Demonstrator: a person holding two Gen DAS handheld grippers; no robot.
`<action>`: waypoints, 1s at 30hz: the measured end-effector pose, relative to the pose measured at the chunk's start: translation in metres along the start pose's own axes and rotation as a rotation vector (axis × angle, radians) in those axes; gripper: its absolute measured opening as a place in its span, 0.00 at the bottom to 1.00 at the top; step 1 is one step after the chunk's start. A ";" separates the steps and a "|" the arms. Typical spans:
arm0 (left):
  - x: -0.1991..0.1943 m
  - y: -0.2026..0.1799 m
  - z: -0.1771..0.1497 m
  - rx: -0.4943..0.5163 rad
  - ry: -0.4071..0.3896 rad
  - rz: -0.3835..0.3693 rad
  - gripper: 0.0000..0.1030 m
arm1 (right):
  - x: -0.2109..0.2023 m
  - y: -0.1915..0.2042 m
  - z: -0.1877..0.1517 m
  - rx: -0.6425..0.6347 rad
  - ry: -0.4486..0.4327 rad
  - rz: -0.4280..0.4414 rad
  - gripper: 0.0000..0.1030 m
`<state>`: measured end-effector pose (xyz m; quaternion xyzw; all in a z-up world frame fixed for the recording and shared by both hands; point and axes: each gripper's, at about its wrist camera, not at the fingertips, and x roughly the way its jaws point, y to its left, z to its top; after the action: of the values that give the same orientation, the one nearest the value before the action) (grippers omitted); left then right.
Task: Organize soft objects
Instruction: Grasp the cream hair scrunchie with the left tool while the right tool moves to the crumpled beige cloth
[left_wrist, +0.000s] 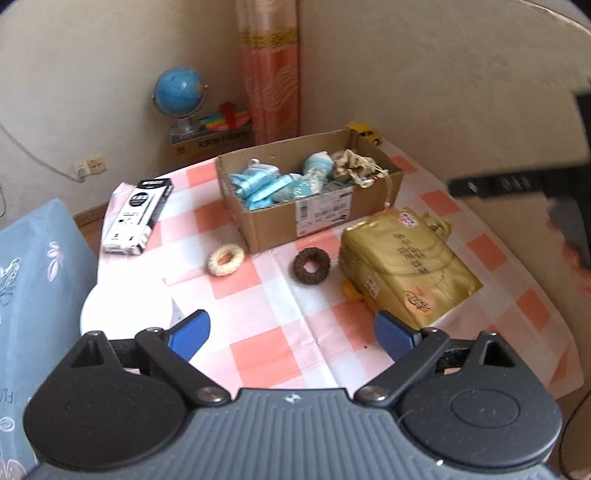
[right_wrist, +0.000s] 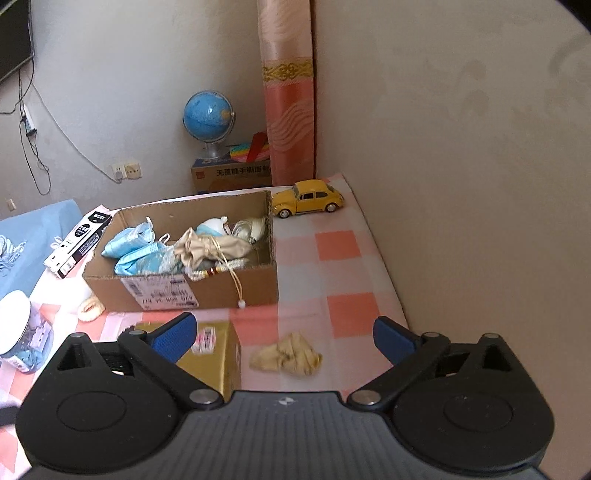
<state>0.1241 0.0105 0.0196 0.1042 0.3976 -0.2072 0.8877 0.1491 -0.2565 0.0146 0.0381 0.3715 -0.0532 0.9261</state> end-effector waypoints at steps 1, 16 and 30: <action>-0.001 0.002 0.001 -0.012 0.005 0.001 0.92 | -0.003 -0.001 -0.004 0.003 -0.009 -0.003 1.00; 0.018 0.036 0.051 -0.103 0.052 0.044 0.92 | -0.022 -0.018 -0.045 0.068 -0.032 0.005 1.00; 0.129 0.068 0.079 -0.107 0.288 0.038 0.65 | -0.016 -0.022 -0.046 0.079 -0.022 -0.009 1.00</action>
<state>0.2843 0.0064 -0.0236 0.0930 0.5294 -0.1520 0.8295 0.1034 -0.2725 -0.0082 0.0724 0.3593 -0.0724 0.9276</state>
